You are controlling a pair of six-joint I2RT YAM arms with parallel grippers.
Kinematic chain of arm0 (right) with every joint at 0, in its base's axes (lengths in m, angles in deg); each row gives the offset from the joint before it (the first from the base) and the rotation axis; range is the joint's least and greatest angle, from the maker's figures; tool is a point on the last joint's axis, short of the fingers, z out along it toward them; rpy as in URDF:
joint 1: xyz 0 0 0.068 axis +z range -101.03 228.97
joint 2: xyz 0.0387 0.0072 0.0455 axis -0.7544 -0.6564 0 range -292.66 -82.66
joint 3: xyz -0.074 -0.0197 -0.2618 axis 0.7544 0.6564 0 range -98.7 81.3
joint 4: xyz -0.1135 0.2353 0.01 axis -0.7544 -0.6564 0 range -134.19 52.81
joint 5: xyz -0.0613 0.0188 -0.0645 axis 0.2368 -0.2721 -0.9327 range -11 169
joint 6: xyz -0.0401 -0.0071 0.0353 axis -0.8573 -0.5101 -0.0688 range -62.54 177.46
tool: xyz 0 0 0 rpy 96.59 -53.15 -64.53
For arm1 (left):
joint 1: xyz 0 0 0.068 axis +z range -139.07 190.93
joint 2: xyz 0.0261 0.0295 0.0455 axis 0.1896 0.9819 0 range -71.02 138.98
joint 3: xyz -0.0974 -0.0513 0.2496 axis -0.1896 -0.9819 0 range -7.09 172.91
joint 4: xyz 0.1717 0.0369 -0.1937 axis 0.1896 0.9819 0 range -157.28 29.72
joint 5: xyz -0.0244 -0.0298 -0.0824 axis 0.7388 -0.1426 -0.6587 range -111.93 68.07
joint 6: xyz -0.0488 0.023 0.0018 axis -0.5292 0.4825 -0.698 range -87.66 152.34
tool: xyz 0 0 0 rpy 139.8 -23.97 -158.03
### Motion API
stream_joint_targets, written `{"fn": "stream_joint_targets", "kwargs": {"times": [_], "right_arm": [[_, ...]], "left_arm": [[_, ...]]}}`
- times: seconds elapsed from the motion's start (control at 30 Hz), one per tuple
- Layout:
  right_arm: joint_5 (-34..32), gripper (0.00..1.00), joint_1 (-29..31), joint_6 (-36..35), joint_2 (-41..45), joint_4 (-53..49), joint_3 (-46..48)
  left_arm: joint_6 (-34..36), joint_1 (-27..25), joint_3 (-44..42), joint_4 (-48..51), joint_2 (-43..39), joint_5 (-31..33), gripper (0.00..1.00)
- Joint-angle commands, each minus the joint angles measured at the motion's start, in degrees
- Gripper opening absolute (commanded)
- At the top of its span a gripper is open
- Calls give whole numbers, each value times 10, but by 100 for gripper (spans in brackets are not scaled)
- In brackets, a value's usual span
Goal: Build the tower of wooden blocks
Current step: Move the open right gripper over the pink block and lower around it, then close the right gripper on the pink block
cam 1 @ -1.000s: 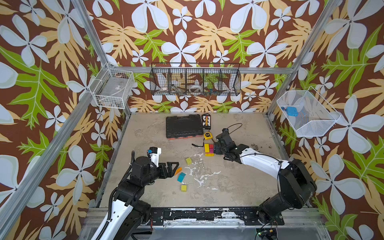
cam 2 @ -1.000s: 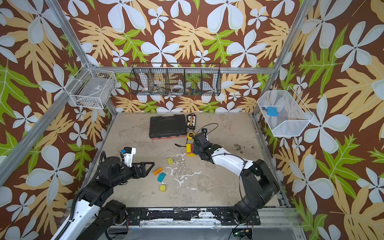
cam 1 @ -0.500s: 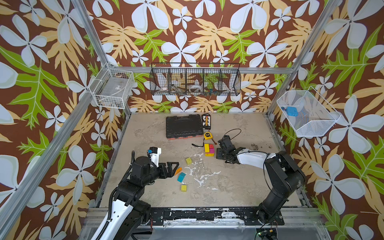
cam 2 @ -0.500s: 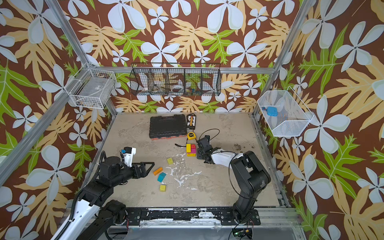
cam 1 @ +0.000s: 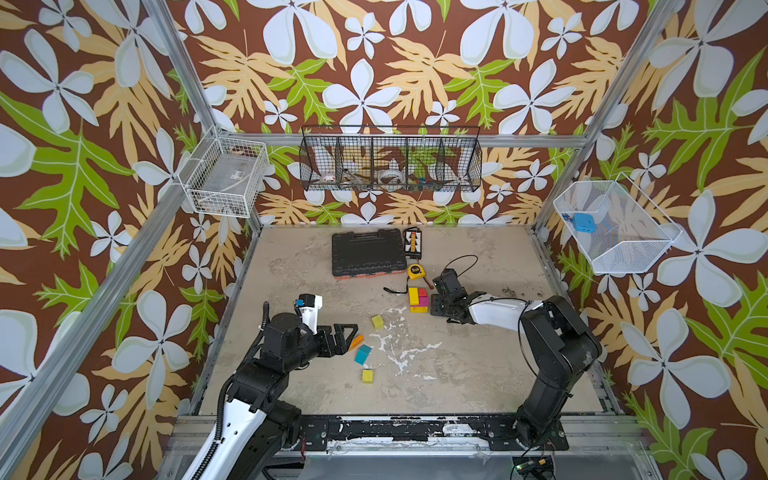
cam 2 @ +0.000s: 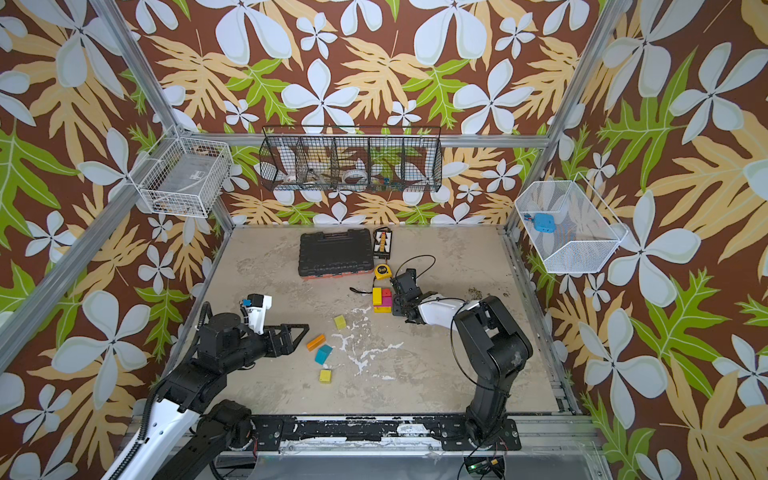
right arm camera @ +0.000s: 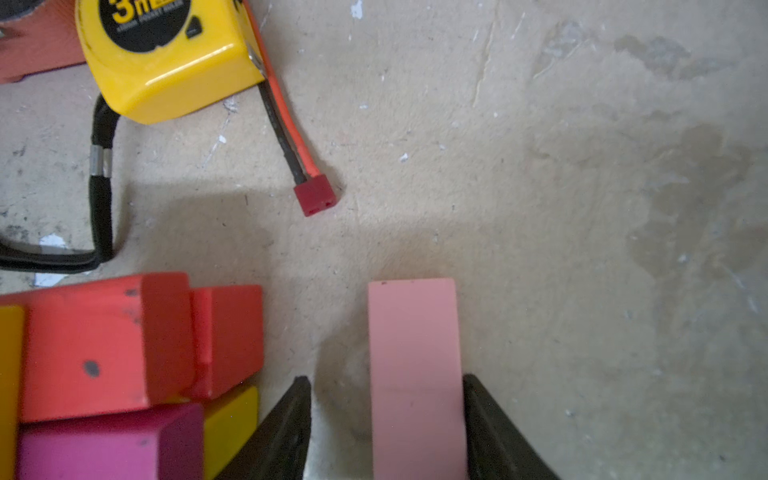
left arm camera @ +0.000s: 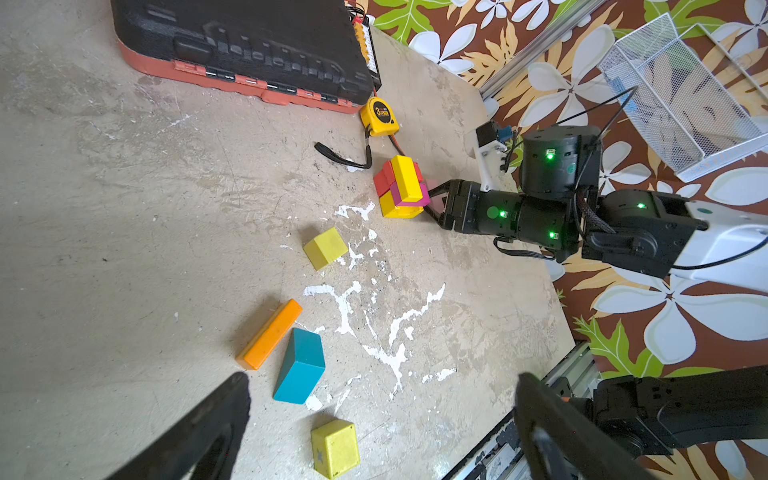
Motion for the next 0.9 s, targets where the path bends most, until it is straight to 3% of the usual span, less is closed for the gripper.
{"fn": "stream_joint_targets", "kwargs": {"times": [0.0,0.27,0.6,0.87], "right_arm": [[4,54,0,0,-6,-19,-7],[-9,35,0,-3,-9,-33,-17],[-4,25,0,-2,1,-39,-21],[5,24,1,1,47,-49,-14]], "left_arm": [[4,0,-1,-15,0,-2,100],[4,0,-1,-16,0,-1,100],[3,0,-1,-15,1,-2,100],[3,0,-1,-15,1,-2,100]]}}
